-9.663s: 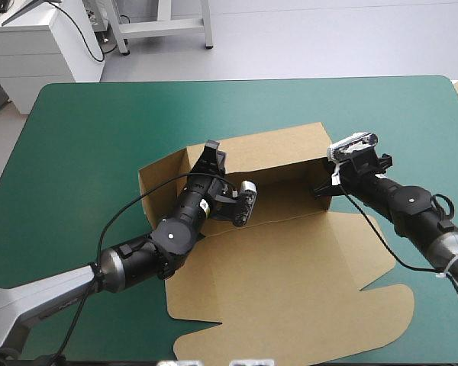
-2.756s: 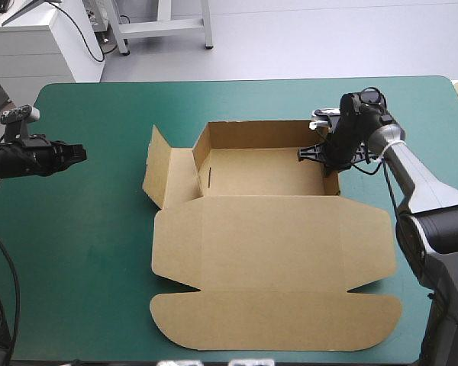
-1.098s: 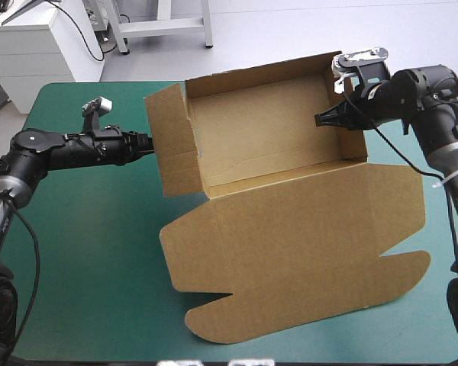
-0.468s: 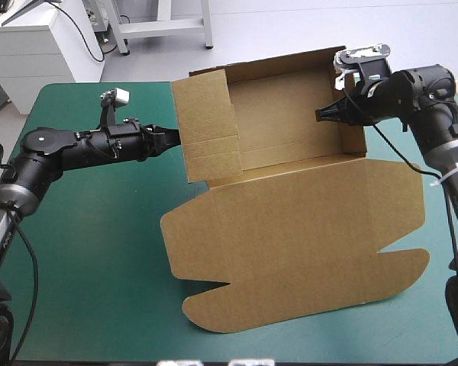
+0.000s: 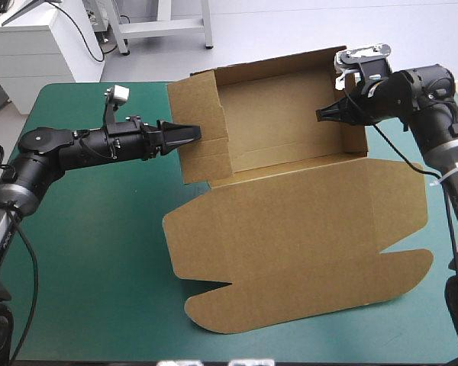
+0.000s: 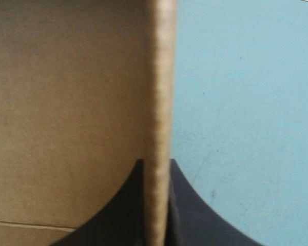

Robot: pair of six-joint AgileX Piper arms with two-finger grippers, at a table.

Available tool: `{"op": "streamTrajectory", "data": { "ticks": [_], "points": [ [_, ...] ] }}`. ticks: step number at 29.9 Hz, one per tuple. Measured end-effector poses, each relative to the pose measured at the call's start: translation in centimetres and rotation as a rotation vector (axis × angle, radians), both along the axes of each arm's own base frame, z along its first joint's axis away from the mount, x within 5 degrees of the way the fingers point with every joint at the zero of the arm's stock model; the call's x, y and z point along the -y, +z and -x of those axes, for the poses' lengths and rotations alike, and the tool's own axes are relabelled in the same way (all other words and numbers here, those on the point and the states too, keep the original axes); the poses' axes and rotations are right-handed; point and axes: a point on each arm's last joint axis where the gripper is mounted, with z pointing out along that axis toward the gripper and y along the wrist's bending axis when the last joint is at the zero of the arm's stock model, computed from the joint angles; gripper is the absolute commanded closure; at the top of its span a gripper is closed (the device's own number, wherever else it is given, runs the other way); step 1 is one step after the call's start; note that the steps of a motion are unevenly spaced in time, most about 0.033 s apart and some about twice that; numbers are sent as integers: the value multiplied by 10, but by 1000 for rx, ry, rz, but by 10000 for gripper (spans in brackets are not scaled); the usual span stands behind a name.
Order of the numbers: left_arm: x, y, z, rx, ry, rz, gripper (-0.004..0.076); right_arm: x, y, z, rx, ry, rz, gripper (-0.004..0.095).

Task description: Fold the box

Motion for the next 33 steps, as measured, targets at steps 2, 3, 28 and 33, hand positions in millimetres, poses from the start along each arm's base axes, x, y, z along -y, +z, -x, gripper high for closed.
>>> {"op": "streamTrajectory", "data": {
  "ticks": [2, 3, 28, 33],
  "points": [
    [0, 0, 1, 0, -7, 1, 105, 0, 0, 0, 0, -1, -1, 920],
    [0, 0, 1, -1, -9, 1, 105, 0, 0, 0, -1, -2, -2, 914],
    [30, 1, -12, 30, 230, -329, 106, -52, 14, 16, 108, -71, 136, 907],
    [36, 5, -12, 58, 262, -316, 107, -52, 28, 22, 118, -78, 123, 907]
  ]
}}
